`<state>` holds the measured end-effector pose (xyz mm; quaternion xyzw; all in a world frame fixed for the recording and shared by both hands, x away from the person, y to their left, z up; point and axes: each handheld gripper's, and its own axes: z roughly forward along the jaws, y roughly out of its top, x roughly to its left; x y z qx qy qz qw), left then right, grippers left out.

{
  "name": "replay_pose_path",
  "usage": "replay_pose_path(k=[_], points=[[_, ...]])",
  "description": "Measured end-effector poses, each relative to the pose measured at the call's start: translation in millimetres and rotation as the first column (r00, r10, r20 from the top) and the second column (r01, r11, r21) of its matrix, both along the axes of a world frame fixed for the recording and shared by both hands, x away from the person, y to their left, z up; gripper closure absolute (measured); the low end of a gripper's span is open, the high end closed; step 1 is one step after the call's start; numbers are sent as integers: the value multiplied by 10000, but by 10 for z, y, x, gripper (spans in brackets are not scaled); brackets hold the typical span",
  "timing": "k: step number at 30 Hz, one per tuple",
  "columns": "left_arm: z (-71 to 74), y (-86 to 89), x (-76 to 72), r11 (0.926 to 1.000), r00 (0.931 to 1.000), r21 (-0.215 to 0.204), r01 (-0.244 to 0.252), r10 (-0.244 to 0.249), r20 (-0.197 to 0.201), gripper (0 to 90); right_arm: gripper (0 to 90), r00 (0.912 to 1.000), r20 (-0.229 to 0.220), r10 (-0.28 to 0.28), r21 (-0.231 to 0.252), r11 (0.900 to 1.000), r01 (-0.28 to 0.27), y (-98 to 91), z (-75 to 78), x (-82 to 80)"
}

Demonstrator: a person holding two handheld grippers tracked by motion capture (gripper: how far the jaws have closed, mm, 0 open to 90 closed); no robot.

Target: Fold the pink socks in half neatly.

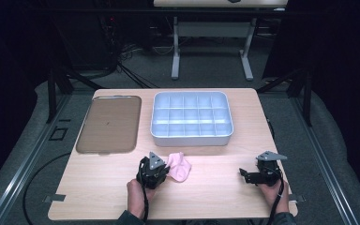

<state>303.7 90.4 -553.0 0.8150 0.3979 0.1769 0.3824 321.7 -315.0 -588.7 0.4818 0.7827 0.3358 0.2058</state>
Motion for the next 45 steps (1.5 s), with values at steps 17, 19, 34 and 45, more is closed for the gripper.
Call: replay_pose_path(k=[17, 19, 34, 45], points=[[345, -326, -348, 9905, 9886, -485, 1290, -1246, 849, 820, 86, 10000, -6, -7, -7, 10000, 7, 0, 1, 0], [315, -379, -375, 9884, 9870, -502, 1433, -1390, 801, 820, 86, 10000, -6, -8, -8, 10000, 8, -1, 1, 0], [-179, -636, -350, 9867, 9883, 600, 1513, -1498, -280, 691, 86, 10000, -5, -8, -11, 10000, 8, -1, 1, 0], [-45, -312, -327, 9979, 9979, -5, 648, -648, 96, 176, 118, 10000, 52, 25, 57, 10000, -25, 1, 3, -7]])
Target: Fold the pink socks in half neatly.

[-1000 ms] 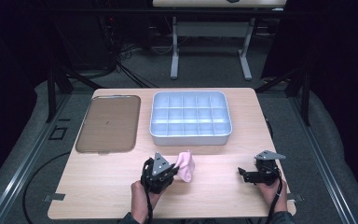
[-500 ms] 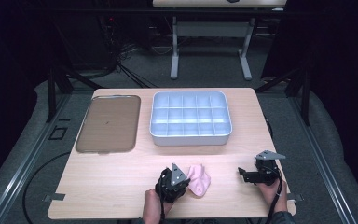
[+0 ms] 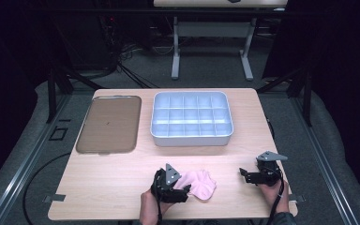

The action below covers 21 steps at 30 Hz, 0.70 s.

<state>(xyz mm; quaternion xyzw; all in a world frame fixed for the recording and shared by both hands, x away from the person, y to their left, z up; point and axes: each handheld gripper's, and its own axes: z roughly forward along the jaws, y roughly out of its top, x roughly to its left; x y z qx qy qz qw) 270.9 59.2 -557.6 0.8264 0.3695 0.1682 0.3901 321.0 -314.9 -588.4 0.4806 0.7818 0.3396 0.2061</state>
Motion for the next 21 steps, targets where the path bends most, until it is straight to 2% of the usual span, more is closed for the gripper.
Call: replay_pose_path(k=[2, 5, 8, 11, 14, 17, 21], points=[[10, 108, 20, 9997, 9998, -79, -216, 216, -10, 164, 121, 10000, -8, 12, 26, 10000, -12, 1, 1, 0], [-7, 276, 64, 9976, 9976, -183, -671, 668, -182, 155, 137, 10000, 40, 91, 45, 9999, -91, 1, 1, -6], [-39, 399, 90, 9955, 9952, -232, -923, 914, -363, 155, 137, 10000, 38, 84, 46, 10000, -84, 1, 2, -7], [-76, 473, 105, 9935, 9927, -336, -1087, 1066, -570, 164, 141, 10000, 41, 60, 50, 10000, -60, 4, 2, -9], [-111, 520, 116, 9935, 9918, -402, -1068, 1036, -750, 225, 154, 10000, -52, 81, 20, 10000, -81, 12, 14, -19], [-124, 532, 119, 9950, 9915, -219, -973, 949, -894, 283, 210, 9999, -163, -41, -1, 10000, 41, 47, 36, -56], [-123, 538, 133, 9957, 9915, -28, -929, 922, -916, 352, 352, 9978, -660, -24, 660, 9978, 68, 150, 111, -168]])
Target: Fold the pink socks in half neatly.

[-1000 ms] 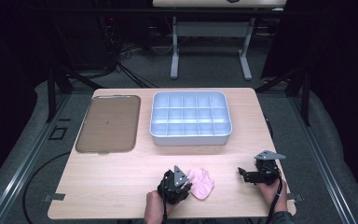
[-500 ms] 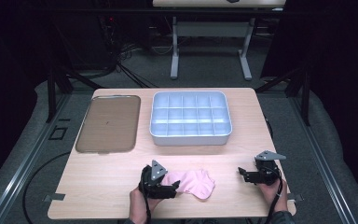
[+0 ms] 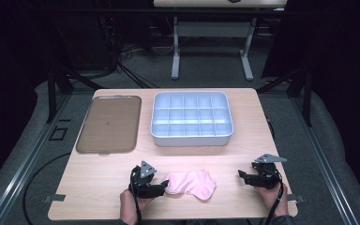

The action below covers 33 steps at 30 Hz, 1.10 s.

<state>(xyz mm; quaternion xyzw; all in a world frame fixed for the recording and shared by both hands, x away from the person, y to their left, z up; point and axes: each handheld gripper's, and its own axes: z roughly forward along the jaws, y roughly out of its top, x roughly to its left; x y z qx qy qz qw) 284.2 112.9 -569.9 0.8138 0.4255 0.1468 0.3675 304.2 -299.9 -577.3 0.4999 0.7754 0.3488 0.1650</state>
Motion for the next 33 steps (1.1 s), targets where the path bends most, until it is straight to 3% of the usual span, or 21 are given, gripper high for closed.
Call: replay_pose_path(k=[4, 6, 10, 13, 20, 25, 26, 33], points=[[-14, -19, 3, 10000, 10000, 40, -16, 16, -85, 408, 460, 9980, -114, 617, 936, 9938, -603, 199, 147, -133], [-22, -29, 2, 9999, 9998, 106, 83, -81, -159, 444, 504, 9912, -322, 1285, 995, 9872, -1247, 355, 204, -167], [-34, -71, -13, 9995, 9995, 241, 196, -189, -260, 475, 587, 9762, -565, 2092, 976, 9743, -2031, 595, 225, -195], [-47, -103, -32, 9986, 9993, 419, 307, -298, -220, 508, 600, 9641, -784, 2536, 840, 9654, -2470, 754, 178, -194], [-68, -125, -54, 9975, 9983, 411, 573, -567, -155, 622, 682, 9525, -1061, 2856, 173, 9583, -2854, 945, 68, -142], [-72, -137, -67, 9965, 9969, 310, 773, -768, -167, 763, 794, 9489, -897, 3026, 2, 9527, -3039, 974, 65, -169], [-73, -138, -67, 9965, 9967, 286, 789, -784, -201, 780, 803, 9448, -908, 3149, -140, 9482, -3174, 971, 72, -174], [-73, -127, -65, 9953, 9953, 240, 935, -929, -264, 831, 845, 9510, -689, 3013, -605, 9503, -3054, 930, 88, -169]])
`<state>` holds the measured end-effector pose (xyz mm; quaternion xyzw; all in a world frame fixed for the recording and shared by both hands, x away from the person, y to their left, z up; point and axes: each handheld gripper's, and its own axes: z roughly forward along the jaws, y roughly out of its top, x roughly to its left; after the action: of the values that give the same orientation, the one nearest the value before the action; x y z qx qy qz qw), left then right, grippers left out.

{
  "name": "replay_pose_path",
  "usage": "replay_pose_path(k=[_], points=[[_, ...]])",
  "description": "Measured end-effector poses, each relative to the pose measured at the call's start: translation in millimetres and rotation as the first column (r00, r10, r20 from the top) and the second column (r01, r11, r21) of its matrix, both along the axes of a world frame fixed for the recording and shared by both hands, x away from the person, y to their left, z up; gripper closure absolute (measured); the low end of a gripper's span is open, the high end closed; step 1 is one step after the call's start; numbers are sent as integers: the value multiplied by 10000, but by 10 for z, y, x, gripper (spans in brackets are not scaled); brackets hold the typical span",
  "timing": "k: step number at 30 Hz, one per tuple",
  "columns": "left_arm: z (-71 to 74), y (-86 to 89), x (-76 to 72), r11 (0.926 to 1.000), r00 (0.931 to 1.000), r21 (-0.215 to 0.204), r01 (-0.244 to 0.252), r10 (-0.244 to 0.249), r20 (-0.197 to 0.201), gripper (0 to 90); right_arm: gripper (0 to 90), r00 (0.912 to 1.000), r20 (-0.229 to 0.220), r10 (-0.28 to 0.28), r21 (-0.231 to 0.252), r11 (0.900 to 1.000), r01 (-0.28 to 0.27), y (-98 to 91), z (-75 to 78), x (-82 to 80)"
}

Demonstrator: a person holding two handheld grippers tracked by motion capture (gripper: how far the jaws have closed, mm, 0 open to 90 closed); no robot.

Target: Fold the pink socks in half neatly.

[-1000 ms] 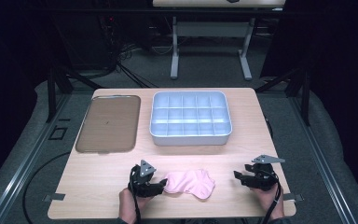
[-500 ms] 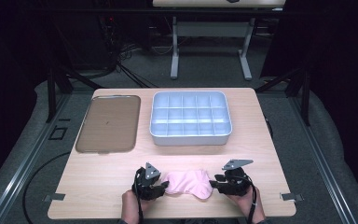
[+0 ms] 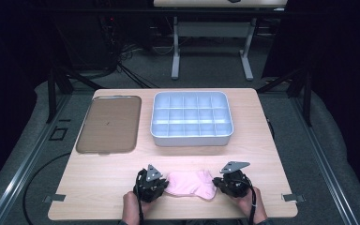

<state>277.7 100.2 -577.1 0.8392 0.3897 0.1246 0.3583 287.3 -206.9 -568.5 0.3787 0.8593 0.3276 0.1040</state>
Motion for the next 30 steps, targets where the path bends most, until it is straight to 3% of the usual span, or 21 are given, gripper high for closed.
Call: replay_pose_path(k=[10, 11, 14, 18, 21, 24, 28, 30], points=[[-21, 7, -23, 9997, 9999, -198, -113, 115, 108, 823, 836, 9996, 221, -157, -144, 9998, 160, -33, -4, 11], [-26, 10, -26, 9995, 9999, -286, -111, 114, 81, 810, 838, 9983, 533, -255, -310, 9992, 272, -23, -9, 3], [-42, 25, -42, 9982, 9998, -575, -186, 189, 50, 754, 836, 9959, 888, -178, -797, 9965, 249, 20, -2, -16], [-39, 33, -60, 9978, 9997, -617, -228, 230, 24, 681, 814, 9973, 692, -257, -367, 9989, 283, -17, -14, 28], [-28, 59, -59, 9955, 9996, -905, -286, 278, -103, 605, 814, 9987, 467, -180, -46, 9998, 183, -60, -21, 52], [10, 94, -62, 9932, 9992, -1100, -386, 387, -4, 556, 748, 9989, 448, -134, 82, 9999, 131, -73, -14, 56], [57, 142, -58, 9901, 9986, -1313, -501, 515, 71, 522, 659, 9963, 698, -510, 914, 9948, 445, -144, 35, 49], [65, 157, -46, 9894, 9985, -1352, -527, 541, 62, 508, 644, 9954, 606, -748, 1097, 9916, 679, -193, 78, 51]])
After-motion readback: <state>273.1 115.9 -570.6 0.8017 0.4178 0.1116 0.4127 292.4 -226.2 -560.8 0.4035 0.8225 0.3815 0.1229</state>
